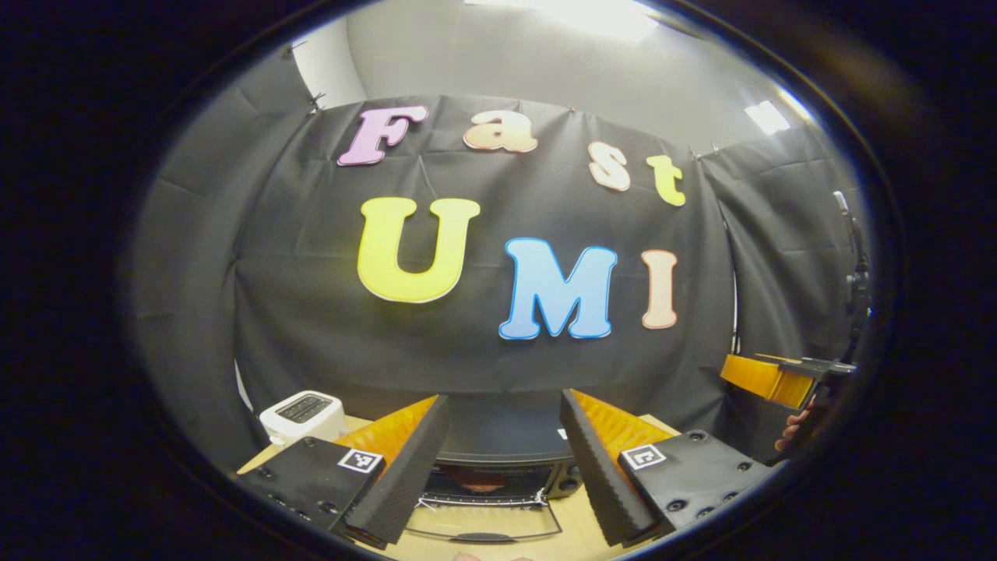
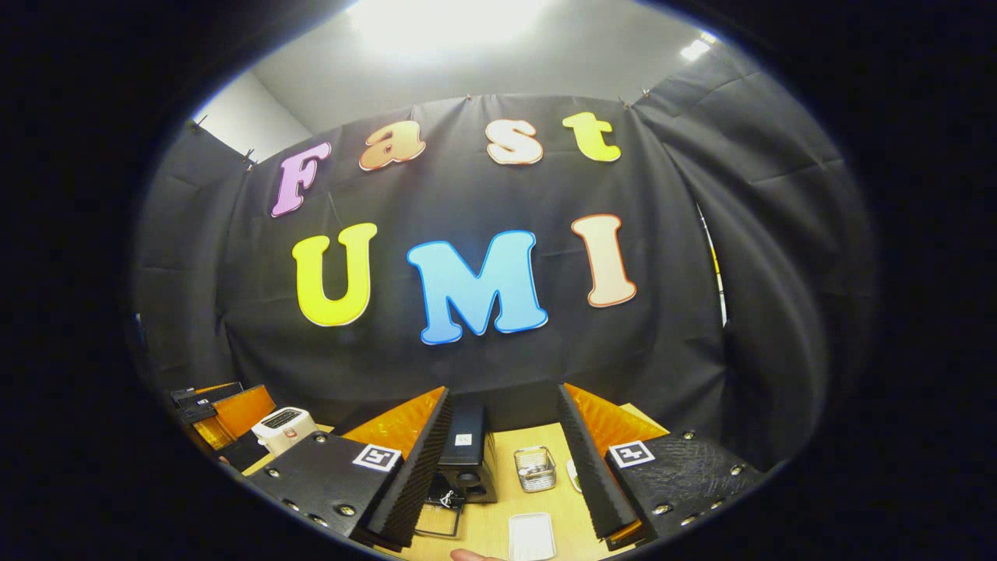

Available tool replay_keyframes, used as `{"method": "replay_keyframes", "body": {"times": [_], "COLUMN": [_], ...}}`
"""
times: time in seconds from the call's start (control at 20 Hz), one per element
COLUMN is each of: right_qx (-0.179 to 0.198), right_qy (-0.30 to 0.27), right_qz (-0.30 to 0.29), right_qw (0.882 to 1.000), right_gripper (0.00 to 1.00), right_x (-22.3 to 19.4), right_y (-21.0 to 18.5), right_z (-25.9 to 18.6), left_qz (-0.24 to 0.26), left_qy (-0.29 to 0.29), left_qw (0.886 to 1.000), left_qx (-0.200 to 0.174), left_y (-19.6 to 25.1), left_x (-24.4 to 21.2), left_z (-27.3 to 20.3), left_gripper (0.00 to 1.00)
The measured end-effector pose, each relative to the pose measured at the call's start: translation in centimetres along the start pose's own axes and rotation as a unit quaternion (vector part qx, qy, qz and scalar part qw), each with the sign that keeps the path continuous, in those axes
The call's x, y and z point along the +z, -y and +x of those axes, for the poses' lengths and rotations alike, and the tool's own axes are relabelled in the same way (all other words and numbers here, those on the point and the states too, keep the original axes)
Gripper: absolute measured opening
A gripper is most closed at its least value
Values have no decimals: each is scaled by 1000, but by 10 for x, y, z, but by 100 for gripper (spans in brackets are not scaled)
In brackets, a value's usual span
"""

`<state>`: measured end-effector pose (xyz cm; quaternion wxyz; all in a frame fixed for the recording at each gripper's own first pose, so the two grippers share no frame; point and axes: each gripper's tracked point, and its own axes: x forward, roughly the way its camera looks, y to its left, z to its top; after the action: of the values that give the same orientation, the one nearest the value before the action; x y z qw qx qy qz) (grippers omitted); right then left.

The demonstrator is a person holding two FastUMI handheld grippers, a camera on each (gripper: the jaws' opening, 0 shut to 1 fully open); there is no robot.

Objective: Open the electric oven with the left hand, put the food in, and close the electric oven.

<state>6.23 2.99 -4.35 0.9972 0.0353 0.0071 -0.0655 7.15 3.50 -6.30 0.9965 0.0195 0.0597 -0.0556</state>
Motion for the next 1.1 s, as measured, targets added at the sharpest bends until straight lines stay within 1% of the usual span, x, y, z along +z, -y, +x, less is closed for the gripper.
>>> {"method": "replay_keyframes", "body": {"times": [0.05,0.1,0.15,0.2,0.5,0.55,0.6,0.65,0.7,0.75,0.8,0.85,0.9,0.95,1.0,1.1], "right_qx": [1,3,6,9,15,16,18,19,18,20,24,26,25,25,26,23], "right_qy": [6,9,10,11,8,5,0,-4,-9,-14,-16,-19,-22,-24,-26,-29], "right_qz": [0,1,4,4,-6,-5,-5,-5,-8,-10,-8,-6,-5,-4,-4,-6], "right_qw": [1000,1000,1000,1000,1000,1000,1000,1000,1000,1000,1000,999,999,999,999,999], "right_gripper": [77,82,77,82,82,82,82,82,82,82,82,77,82,82,82,82], "right_x": [5,7,9,9,6,4,0,-3,-7,-11,-12,-15,-17,-18,-20,-23], "right_y": [1,2,1,0,6,7,8,9,10,10,10,10,12,12,12,16], "right_z": [-2,-4,-5,-5,-2,-1,-1,-1,1,2,3,5,5,5,5,5], "left_qz": [2,4,7,10,-3,-3,-2,-2,-3,-3,-1,-4,-7,-11,-13,-11], "left_qy": [1,-4,-10,-19,-99,-113,-127,-141,-157,-174,-187,-198,-214,-231,-250,-285], "left_qw": [1000,1000,1000,1000,995,994,992,990,988,985,982,980,976,972,968,958], "left_qx": [0,2,6,6,3,3,4,4,4,13,21,25,26,25,25,25], "left_y": [2,4,4,6,12,14,14,14,14,12,7,5,4,3,2,-3], "left_x": [0,-3,-10,-20,-88,-100,-112,-125,-138,-151,-163,-174,-190,-206,-223,-256], "left_z": [1,3,5,6,10,10,8,7,6,6,6,5,5,5,2,1], "left_gripper": [98,99,98,98,99,96,99,99,96,93,99,96,96,99,93,94]}}
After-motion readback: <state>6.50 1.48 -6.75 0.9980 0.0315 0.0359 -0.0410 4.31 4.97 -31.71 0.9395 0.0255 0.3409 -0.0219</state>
